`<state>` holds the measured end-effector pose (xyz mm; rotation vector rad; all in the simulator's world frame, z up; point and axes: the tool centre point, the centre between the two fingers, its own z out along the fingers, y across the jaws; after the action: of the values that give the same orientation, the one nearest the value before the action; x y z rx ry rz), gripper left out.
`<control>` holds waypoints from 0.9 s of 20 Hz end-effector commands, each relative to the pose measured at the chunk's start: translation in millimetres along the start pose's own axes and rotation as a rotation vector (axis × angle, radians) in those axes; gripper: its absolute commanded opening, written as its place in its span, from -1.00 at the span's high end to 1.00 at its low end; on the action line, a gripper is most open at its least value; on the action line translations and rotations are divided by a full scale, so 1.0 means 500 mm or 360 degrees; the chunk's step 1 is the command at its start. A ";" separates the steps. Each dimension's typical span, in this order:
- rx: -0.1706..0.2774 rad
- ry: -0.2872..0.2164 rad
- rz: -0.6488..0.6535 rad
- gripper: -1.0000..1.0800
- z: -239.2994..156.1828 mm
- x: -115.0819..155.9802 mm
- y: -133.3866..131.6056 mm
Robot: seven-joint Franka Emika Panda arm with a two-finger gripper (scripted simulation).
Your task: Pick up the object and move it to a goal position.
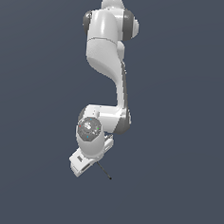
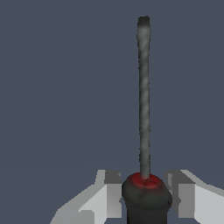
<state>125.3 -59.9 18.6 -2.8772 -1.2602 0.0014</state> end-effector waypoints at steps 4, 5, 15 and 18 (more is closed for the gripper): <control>-0.0001 0.0001 0.0000 1.00 -0.002 0.014 0.036; -0.0001 0.0001 0.0000 1.00 -0.002 0.016 0.042; -0.0001 0.0001 0.0000 1.00 -0.003 0.033 0.087; -0.0001 0.0001 -0.0001 1.00 -0.004 0.037 0.094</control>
<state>169.9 -77.9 19.5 -2.8769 -1.2604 0.0017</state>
